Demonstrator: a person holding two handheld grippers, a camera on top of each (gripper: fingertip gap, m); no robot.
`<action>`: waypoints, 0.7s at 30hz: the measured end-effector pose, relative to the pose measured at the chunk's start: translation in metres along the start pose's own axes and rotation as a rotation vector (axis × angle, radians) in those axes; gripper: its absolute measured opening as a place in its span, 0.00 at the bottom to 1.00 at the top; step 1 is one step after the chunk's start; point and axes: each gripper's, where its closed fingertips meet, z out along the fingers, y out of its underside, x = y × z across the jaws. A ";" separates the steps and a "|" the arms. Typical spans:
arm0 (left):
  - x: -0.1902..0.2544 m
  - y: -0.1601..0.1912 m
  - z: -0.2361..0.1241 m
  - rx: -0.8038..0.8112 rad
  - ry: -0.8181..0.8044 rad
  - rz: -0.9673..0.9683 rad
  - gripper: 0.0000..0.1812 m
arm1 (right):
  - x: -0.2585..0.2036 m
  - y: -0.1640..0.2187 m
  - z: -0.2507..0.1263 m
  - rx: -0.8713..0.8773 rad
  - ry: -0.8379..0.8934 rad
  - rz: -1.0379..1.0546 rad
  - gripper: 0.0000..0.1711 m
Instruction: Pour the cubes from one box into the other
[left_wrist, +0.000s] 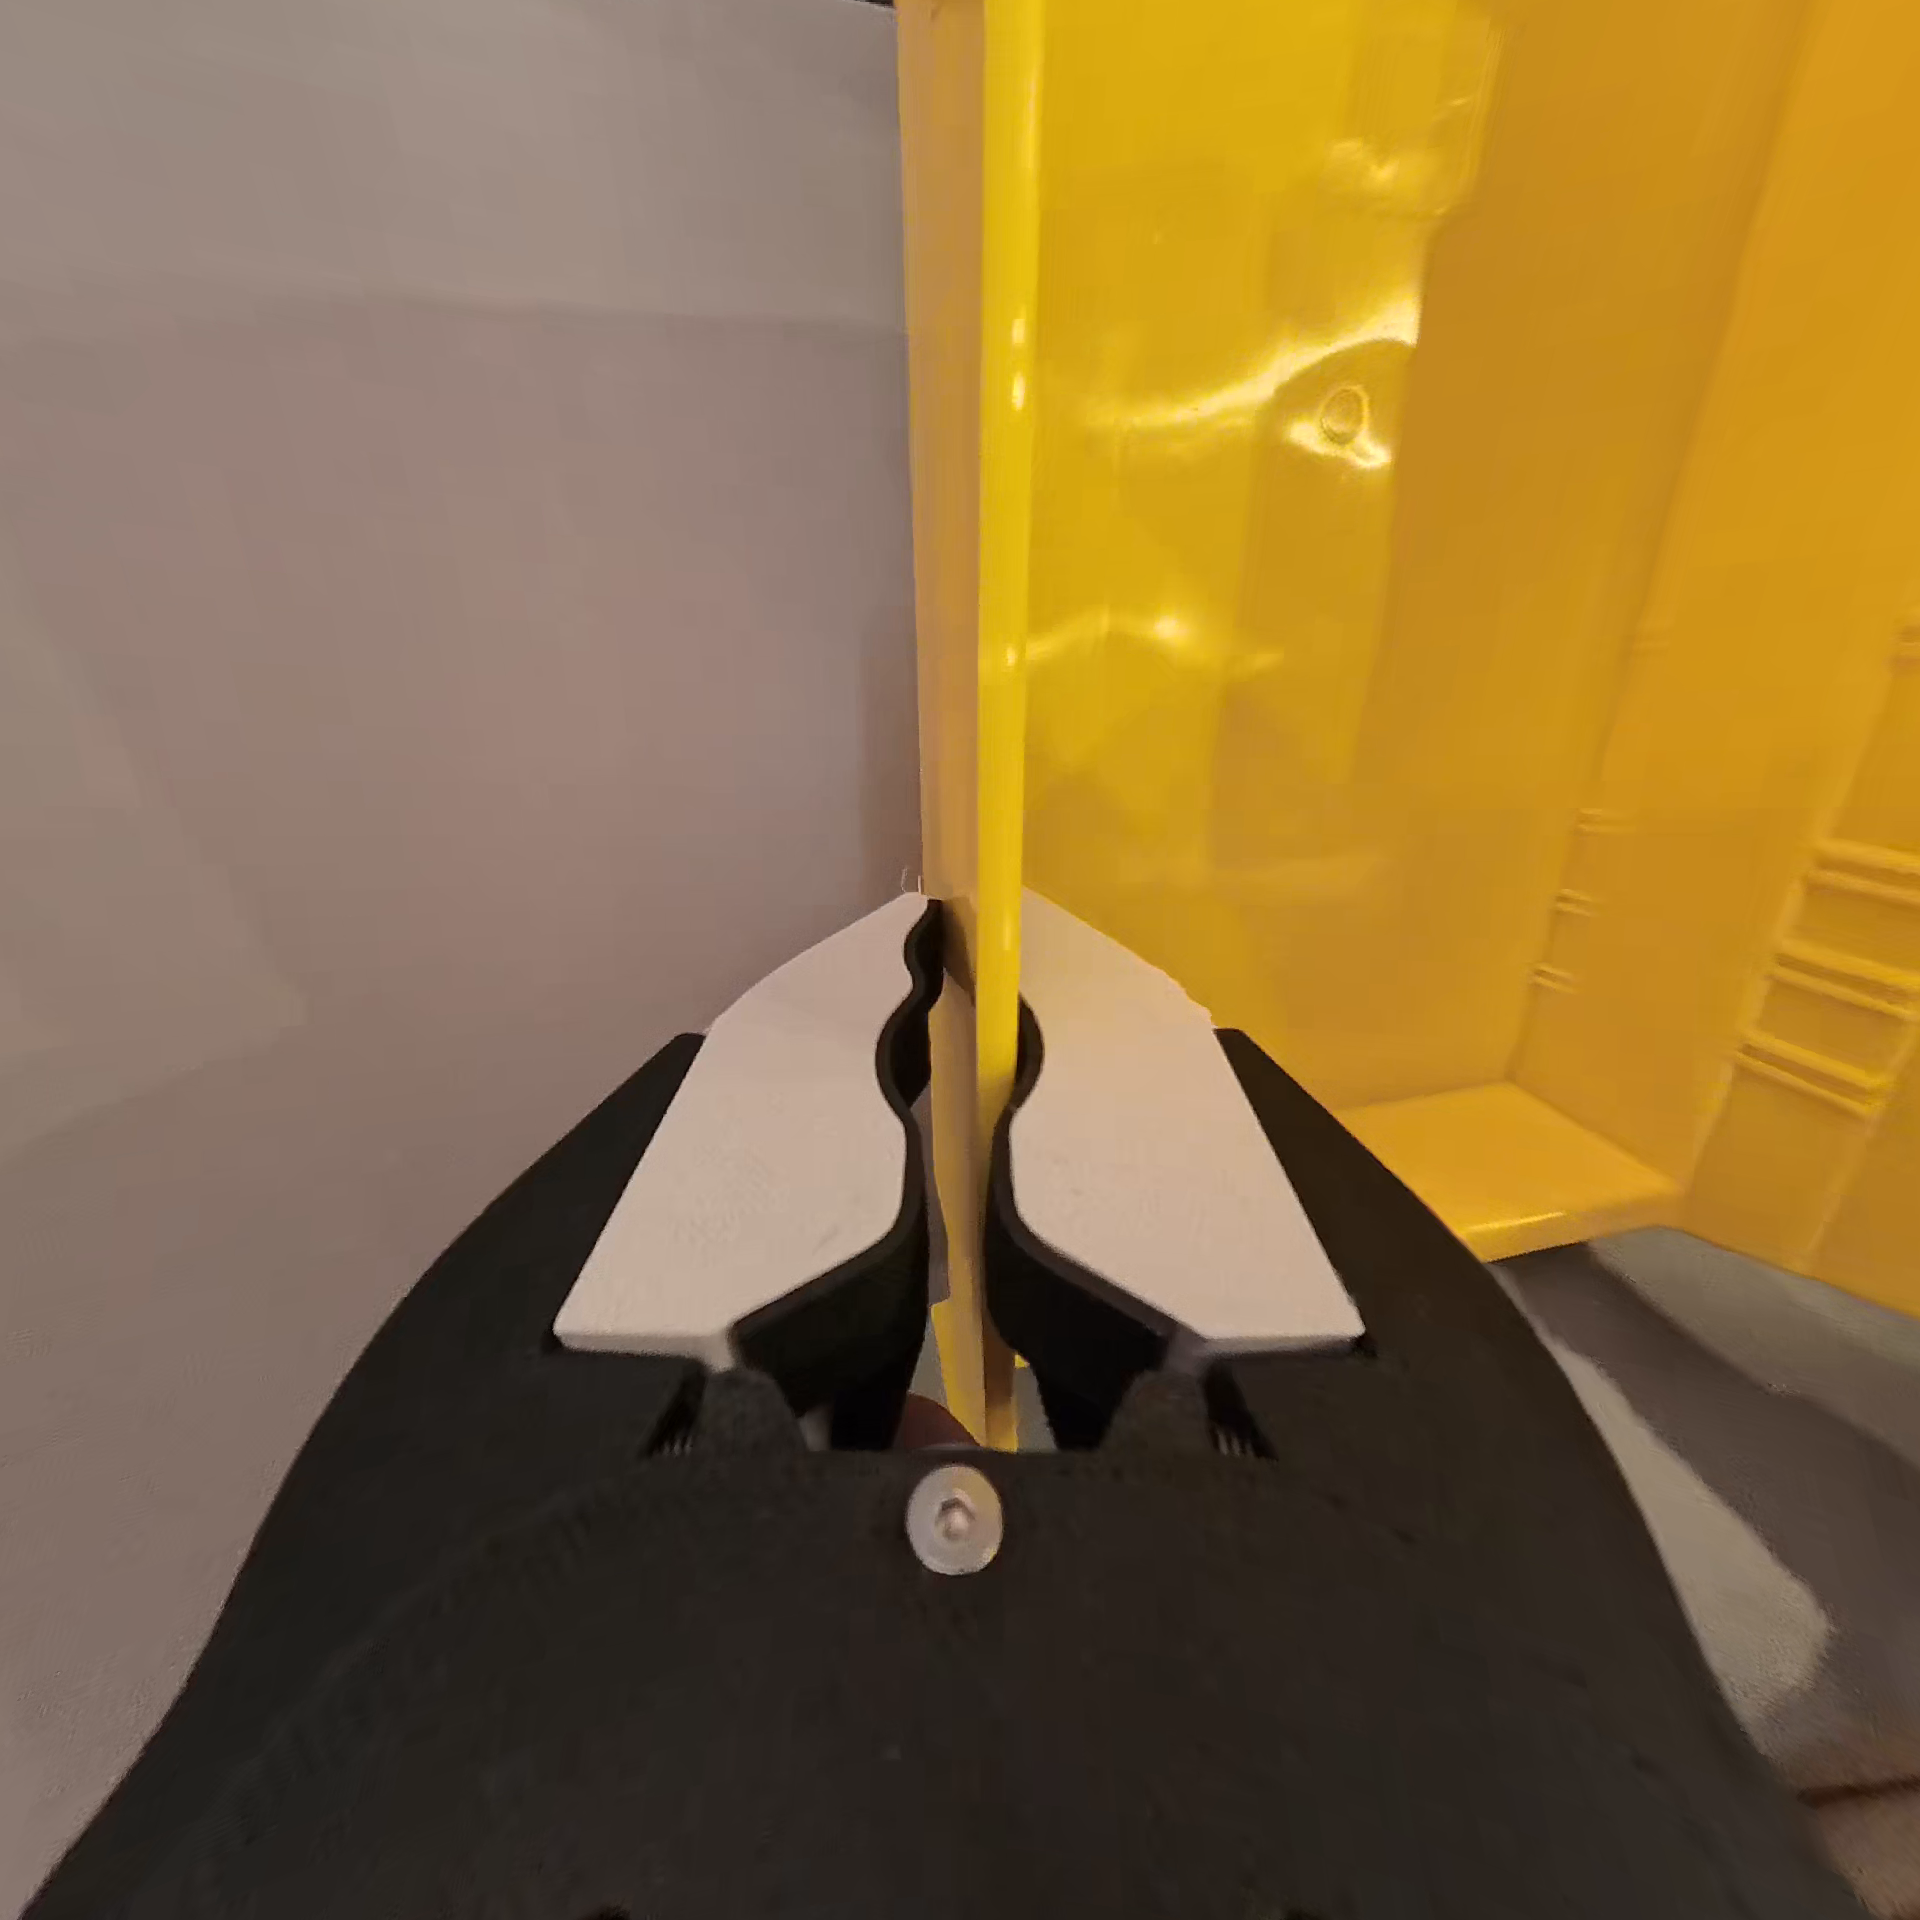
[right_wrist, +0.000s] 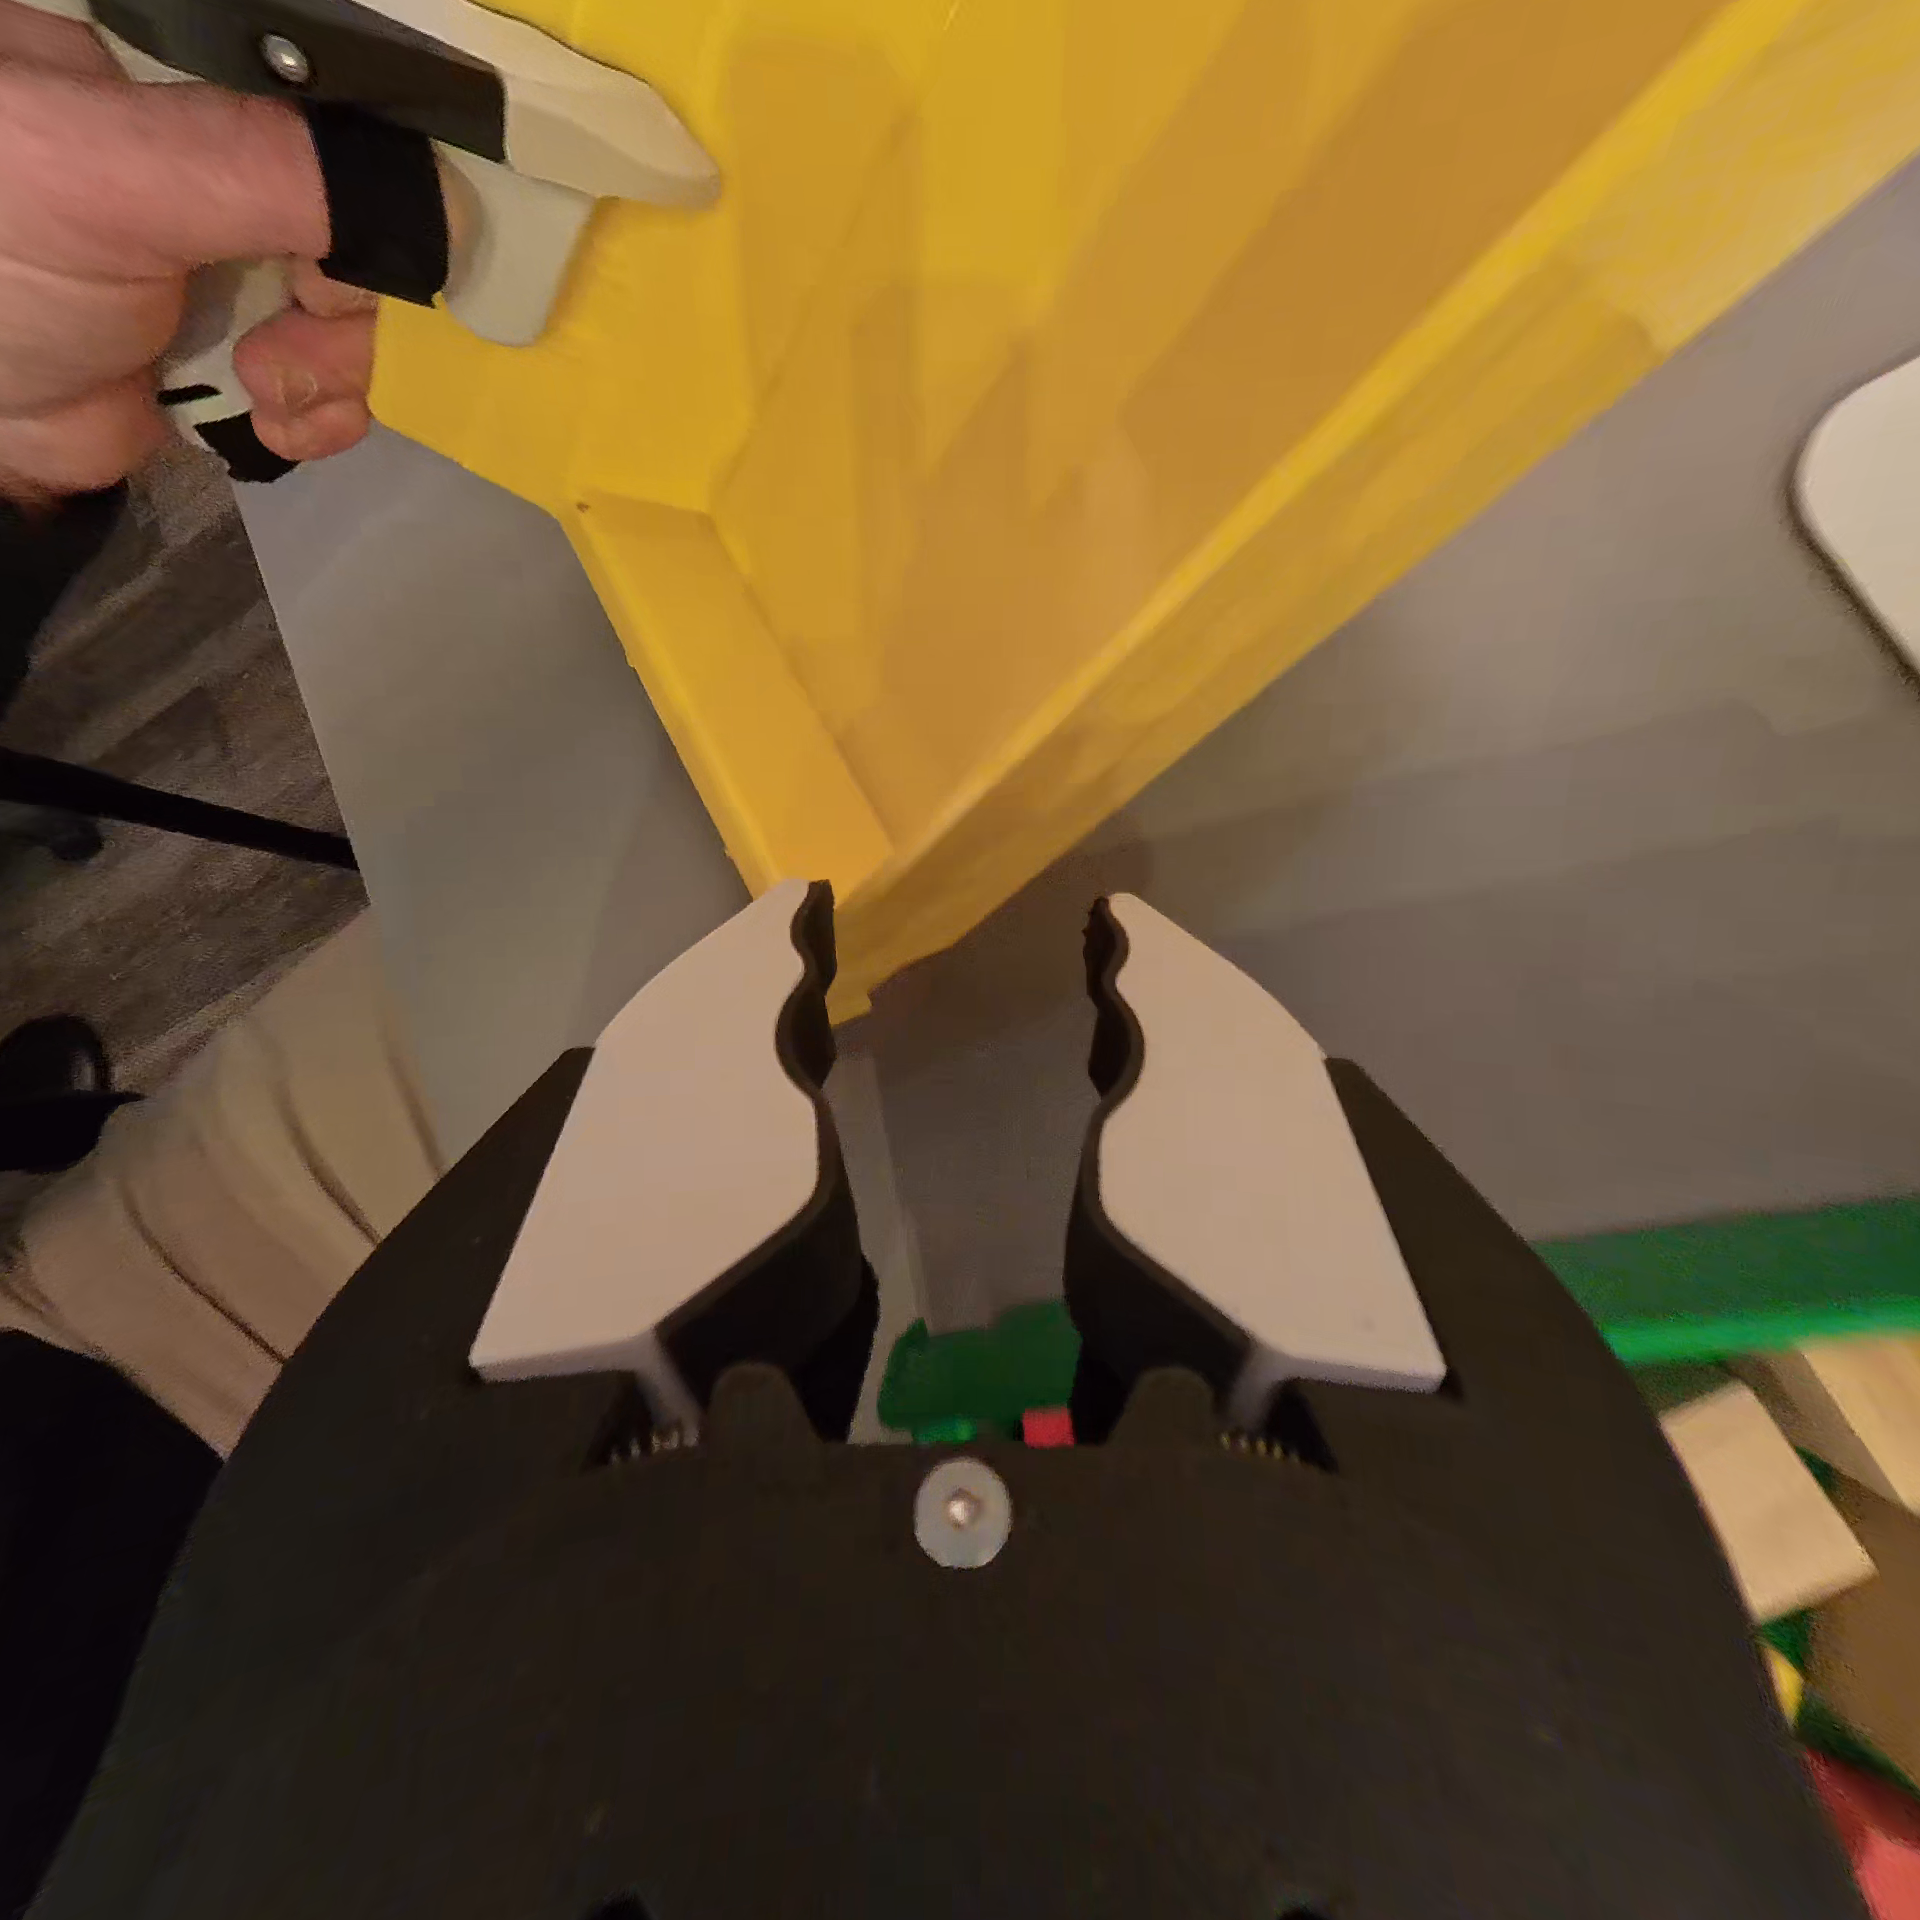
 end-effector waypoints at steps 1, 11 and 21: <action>0.000 0.001 0.001 -0.023 0.012 -0.015 0.03 | 0.002 0.003 -0.012 0.015 0.020 -0.014 0.24; -0.020 0.015 0.007 -0.173 0.088 -0.087 0.09 | 0.120 0.117 -0.177 0.069 0.418 0.183 0.36; -0.036 0.025 -0.004 -0.214 0.016 0.085 0.04 | 0.133 0.202 -0.152 -0.021 0.264 0.416 0.36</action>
